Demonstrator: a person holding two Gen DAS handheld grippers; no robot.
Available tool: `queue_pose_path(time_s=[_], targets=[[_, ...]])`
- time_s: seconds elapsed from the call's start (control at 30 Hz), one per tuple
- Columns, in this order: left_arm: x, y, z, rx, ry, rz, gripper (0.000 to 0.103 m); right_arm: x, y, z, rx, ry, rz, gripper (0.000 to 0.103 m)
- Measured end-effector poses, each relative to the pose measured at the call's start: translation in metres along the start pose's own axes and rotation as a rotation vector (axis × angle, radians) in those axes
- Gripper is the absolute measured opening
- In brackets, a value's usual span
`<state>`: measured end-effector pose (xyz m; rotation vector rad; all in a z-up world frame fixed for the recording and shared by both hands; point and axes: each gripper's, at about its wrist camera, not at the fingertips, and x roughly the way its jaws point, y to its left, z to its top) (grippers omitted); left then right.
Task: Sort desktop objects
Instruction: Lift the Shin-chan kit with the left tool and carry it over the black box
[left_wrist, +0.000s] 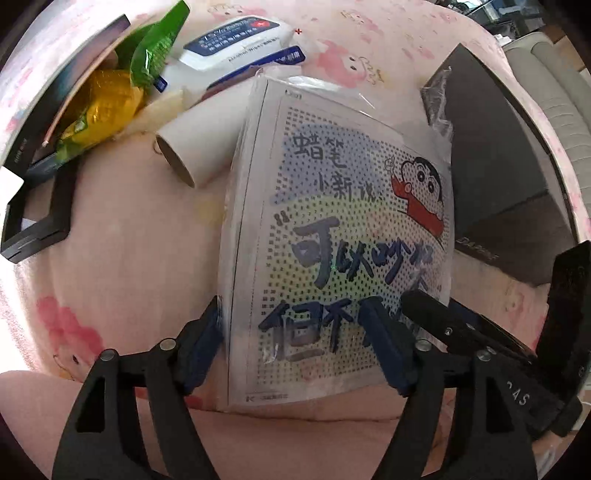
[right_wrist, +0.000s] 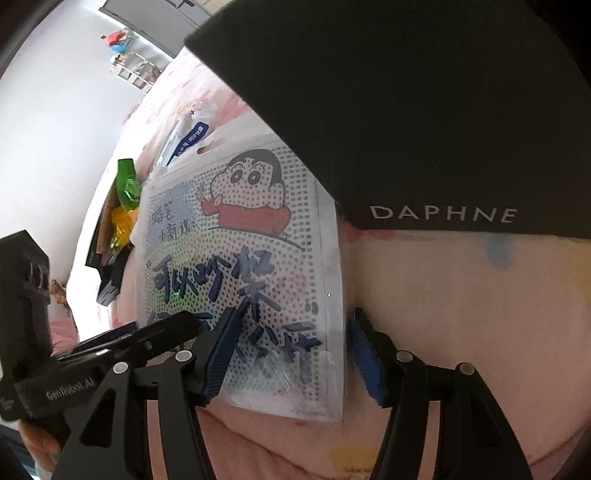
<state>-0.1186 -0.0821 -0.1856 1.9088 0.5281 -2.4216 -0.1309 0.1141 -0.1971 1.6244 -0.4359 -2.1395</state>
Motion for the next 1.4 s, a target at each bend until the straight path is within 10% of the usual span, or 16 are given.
queue_pose_path(time_s=[0.67, 0.93, 1.4], targets=[[-0.129, -0.022, -0.020, 0.008, -0.346, -0.141, 0.068, -0.130, 0.016, 0.005, -0.073, -0.178, 0.177, 0.051], [-0.113, -0.012, -0.021, -0.011, -0.288, -0.144, 0.067, -0.117, 0.013, 0.004, -0.078, -0.147, 0.153, 0.051], [-0.164, -0.069, 0.017, 0.112, -0.408, -0.229, 0.066, -0.187, 0.027, 0.045, -0.136, -0.299, 0.113, 0.051]])
